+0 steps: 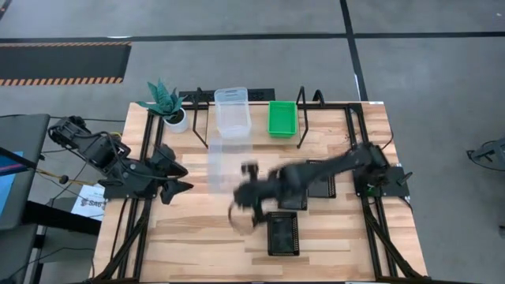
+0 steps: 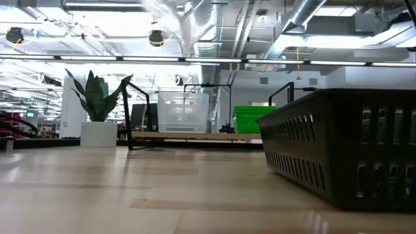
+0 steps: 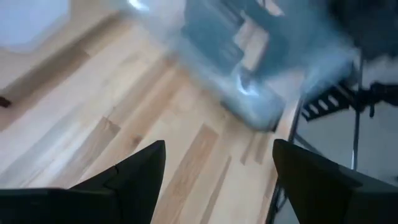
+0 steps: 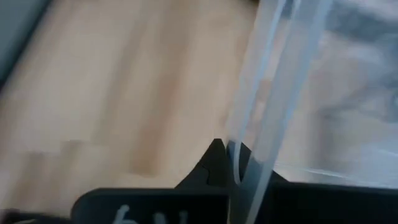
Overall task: Stack baskets on shelf by color
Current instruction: Stack the transparent bin on top of the stacked transparent bins on the shelf
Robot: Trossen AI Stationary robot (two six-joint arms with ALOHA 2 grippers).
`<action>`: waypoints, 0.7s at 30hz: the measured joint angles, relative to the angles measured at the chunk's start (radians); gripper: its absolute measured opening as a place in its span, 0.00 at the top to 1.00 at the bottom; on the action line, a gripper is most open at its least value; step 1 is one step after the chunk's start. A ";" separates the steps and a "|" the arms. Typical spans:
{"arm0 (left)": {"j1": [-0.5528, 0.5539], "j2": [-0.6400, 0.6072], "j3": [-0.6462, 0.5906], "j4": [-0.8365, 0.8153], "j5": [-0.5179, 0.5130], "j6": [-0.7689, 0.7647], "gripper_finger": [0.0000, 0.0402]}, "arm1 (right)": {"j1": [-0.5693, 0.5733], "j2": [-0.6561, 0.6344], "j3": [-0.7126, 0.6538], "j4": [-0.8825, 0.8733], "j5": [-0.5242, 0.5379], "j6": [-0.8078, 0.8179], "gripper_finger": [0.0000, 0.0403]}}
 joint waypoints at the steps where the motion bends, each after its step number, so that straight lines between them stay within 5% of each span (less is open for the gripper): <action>1: 0.000 -0.003 0.000 0.000 -0.019 -0.004 0.29 | -0.029 -0.024 0.009 -0.013 0.021 -0.027 0.99; 5: 0.000 -0.006 0.000 0.000 -0.093 -0.005 0.29 | -0.181 -0.075 0.011 -0.027 0.028 -0.138 1.00; 11: 0.005 0.000 0.000 -0.001 -0.140 -0.010 0.29 | -0.405 -0.028 0.013 0.013 -0.107 -0.317 1.00; 21: 0.005 0.003 0.000 -0.025 -0.159 -0.031 0.29 | -0.562 0.067 0.011 0.024 -0.203 -0.503 0.99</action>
